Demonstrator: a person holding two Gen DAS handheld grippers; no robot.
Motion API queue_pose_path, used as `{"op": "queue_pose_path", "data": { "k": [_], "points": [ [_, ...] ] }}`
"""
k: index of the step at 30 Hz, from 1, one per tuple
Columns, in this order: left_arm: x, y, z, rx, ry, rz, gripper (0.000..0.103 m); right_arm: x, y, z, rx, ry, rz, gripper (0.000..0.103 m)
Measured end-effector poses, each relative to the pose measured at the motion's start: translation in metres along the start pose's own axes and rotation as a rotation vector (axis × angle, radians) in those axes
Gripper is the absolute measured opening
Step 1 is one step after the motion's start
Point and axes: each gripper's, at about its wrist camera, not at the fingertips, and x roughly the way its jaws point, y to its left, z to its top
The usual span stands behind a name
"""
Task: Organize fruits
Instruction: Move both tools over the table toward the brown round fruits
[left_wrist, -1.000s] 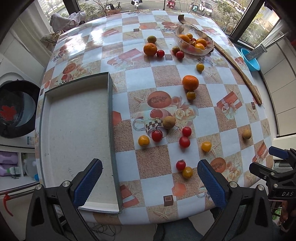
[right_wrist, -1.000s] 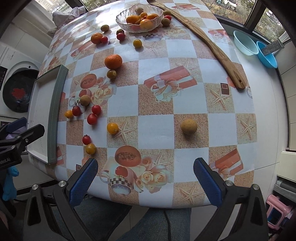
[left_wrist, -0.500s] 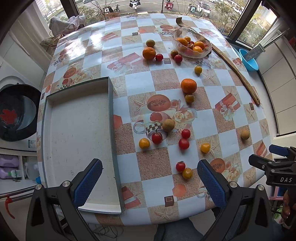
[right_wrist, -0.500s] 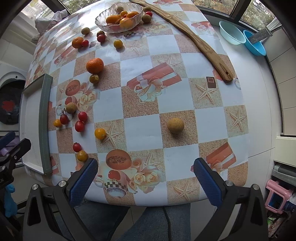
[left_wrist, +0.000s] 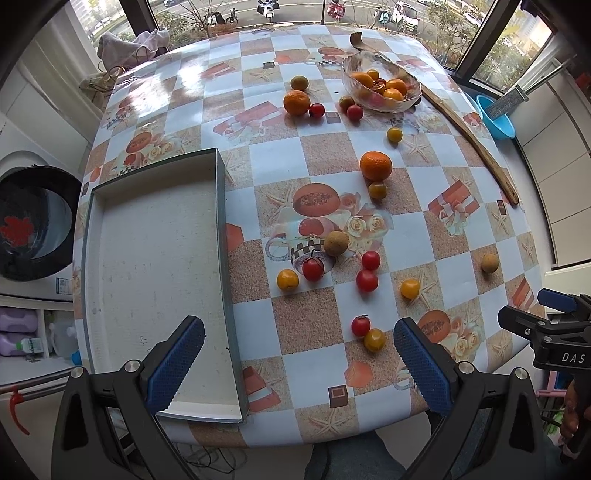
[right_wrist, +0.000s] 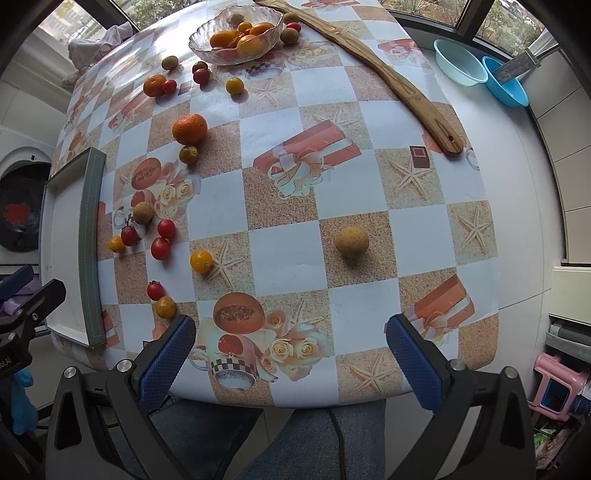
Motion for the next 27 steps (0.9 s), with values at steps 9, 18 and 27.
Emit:
{"op": "queue_pose_path", "data": {
  "k": [9,18,27],
  "points": [
    [0.002,-0.001,0.001,-0.004,-0.009,-0.004,0.103,-0.001,-0.005,-0.006,0.011,-0.013,-0.002,0.103],
    [0.014,0.000,-0.002,-0.002,0.016,0.007,0.103,0.003,-0.024,-0.019,0.066,-0.007,0.003,0.103],
    [0.032,-0.014,0.020,0.061,-0.007,0.017,0.103,0.011,-0.052,-0.031,0.165,-0.006,-0.001,0.103]
  ]
}}
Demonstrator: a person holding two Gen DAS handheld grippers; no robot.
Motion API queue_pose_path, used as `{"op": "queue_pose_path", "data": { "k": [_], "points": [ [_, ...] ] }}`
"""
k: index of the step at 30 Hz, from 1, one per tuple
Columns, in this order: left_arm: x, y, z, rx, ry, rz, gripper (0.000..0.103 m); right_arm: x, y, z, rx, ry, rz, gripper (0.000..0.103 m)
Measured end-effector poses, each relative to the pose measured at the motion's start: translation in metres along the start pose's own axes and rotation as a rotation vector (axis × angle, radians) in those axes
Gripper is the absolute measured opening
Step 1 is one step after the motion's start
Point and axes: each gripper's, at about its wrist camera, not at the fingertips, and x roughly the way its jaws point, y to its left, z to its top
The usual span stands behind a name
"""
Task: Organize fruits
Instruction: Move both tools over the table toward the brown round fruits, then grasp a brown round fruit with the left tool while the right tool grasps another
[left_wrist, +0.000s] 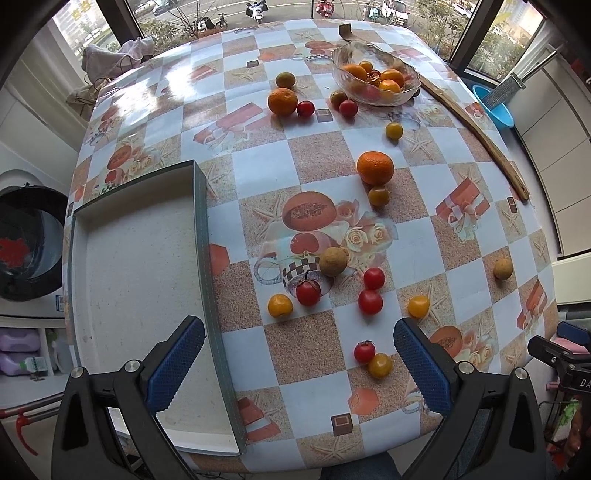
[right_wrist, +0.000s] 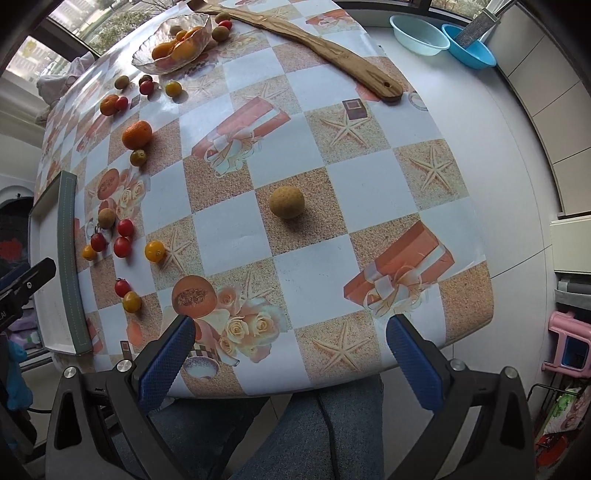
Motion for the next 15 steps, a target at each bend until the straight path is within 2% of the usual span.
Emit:
{"op": "queue_pose_path", "data": {
  "k": [5,7,8,12,13,14,15],
  "points": [
    [0.017,-0.004,0.017,0.028,-0.021,-0.001,0.103,0.012,-0.004,0.009,0.019,0.010,-0.007,0.103],
    [0.026,-0.005,0.021,0.041,-0.020,0.005,0.097,0.017,0.000,0.014,0.010,0.006,-0.009,0.103],
    [0.032,-0.006,0.024,0.052,-0.007,0.006,0.089,0.020,0.002,0.017,0.006,0.004,-0.010,0.103],
    [0.053,-0.008,0.029,0.071,0.019,0.009,0.087,0.031,0.006,0.030,0.001,-0.004,-0.016,0.103],
    [0.056,-0.009,0.030,0.078,0.020,0.008,0.084,0.033,0.006,0.034,0.002,-0.008,-0.019,0.103],
    [0.060,-0.011,0.031,0.086,0.025,0.005,0.076,0.035,0.007,0.038,0.003,-0.013,-0.021,0.102],
    [0.065,-0.012,0.032,0.093,0.037,-0.002,0.073,0.038,0.007,0.042,0.005,-0.015,-0.023,0.101]
  ]
}}
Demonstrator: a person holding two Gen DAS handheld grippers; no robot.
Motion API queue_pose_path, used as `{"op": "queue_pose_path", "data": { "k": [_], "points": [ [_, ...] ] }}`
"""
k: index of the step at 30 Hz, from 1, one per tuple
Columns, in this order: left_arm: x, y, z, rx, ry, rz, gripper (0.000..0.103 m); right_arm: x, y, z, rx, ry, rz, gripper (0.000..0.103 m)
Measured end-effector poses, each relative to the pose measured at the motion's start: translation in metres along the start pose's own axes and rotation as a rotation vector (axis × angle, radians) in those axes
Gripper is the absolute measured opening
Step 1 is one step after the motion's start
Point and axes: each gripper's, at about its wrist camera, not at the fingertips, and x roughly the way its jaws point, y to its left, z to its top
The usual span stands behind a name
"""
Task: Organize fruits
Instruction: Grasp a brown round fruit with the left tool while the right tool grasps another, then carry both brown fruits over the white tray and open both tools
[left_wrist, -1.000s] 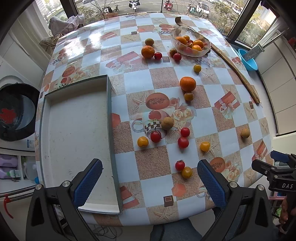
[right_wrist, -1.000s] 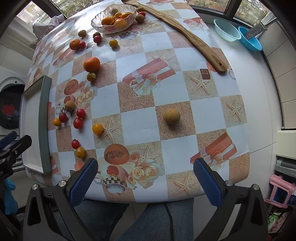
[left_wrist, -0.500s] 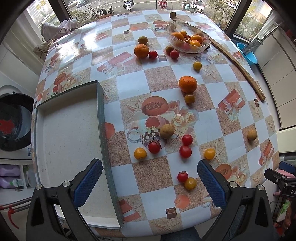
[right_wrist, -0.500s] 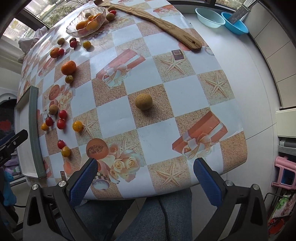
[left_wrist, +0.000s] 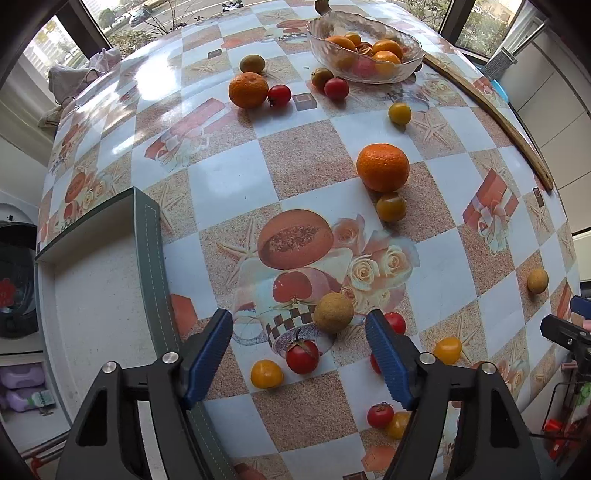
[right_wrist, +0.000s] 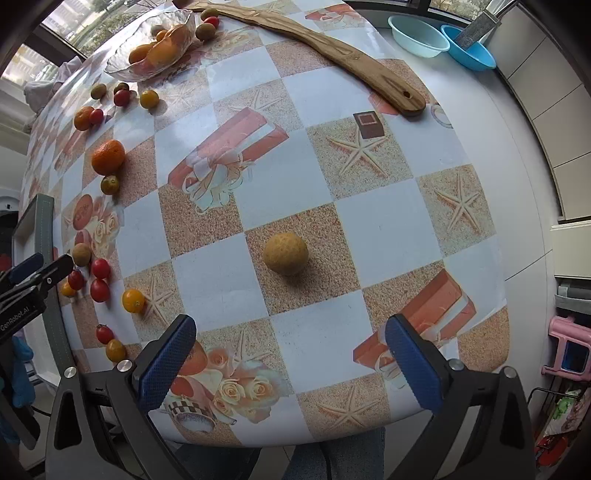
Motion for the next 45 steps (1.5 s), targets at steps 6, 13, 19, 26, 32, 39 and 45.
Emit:
{"op": "queue_pose_path", "data": {
  "k": [6,13,19,26,32,39,45],
  "points": [
    [0.021,-0.005,0.004,0.007,0.031,-0.009,0.056,0.019,0.003,0.019,0.000,0.006,-0.009,0.079],
    [0.019,-0.005,0.004,0.015,0.002,-0.032,0.035,0.029,0.019,0.022,-0.053,0.004,-0.051,0.047],
    [0.008,-0.002,0.013,-0.022,-0.012,-0.076,0.026,0.025,0.020,0.026,-0.050,0.007,-0.002,0.031],
    [-0.031,0.020,0.003,-0.091,-0.084,-0.115,0.026,0.004,0.021,0.026,-0.027,-0.007,0.072,0.031],
    [-0.056,0.043,-0.013,-0.174,-0.129,-0.122,0.026,-0.016,0.044,0.032,-0.079,-0.021,0.114,0.031],
    [-0.071,0.078,-0.040,-0.280,-0.163,-0.080,0.026,-0.028,0.091,0.024,-0.200,-0.031,0.162,0.031],
    [-0.080,0.118,-0.075,-0.387,-0.178,-0.024,0.026,-0.035,0.154,0.024,-0.342,-0.022,0.201,0.031]
  ]
}}
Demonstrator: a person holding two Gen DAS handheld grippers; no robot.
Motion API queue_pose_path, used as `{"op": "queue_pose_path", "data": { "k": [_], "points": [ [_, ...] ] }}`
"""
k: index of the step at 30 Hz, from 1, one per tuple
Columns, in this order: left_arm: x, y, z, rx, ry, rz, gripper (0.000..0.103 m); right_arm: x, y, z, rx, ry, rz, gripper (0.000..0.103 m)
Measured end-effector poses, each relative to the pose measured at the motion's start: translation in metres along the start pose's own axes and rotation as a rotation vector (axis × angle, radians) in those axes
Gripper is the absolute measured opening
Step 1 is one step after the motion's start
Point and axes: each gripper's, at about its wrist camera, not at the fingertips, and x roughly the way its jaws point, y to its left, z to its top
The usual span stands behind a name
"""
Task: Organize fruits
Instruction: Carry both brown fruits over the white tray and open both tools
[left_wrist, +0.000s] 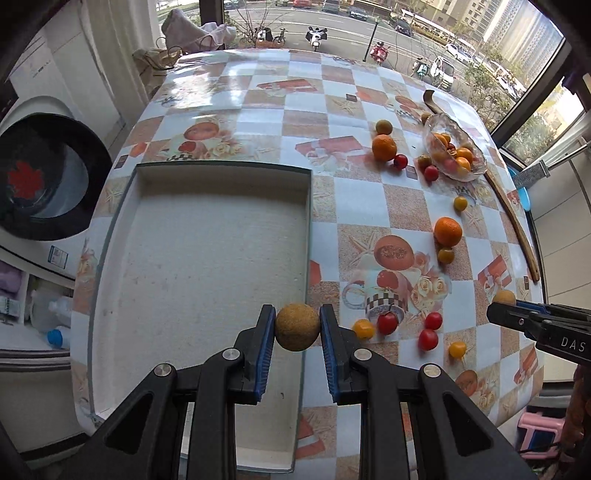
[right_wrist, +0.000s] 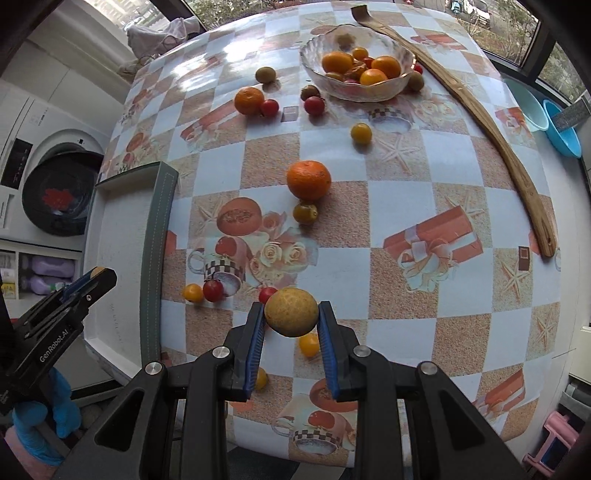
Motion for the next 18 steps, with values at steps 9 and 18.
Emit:
{"op": "queue_pose_path", "data": {
  "k": [9,18],
  "points": [
    [0.000,0.086,-0.029,-0.164,0.021,0.115,0.026,0.028,0.106,0.022,-0.222,0.055,0.064,0.031],
    [0.026,0.121,-0.048,-0.210,0.075,0.170,0.026,0.080,0.187,0.030,-0.380,0.143,0.080,0.031]
  ]
}}
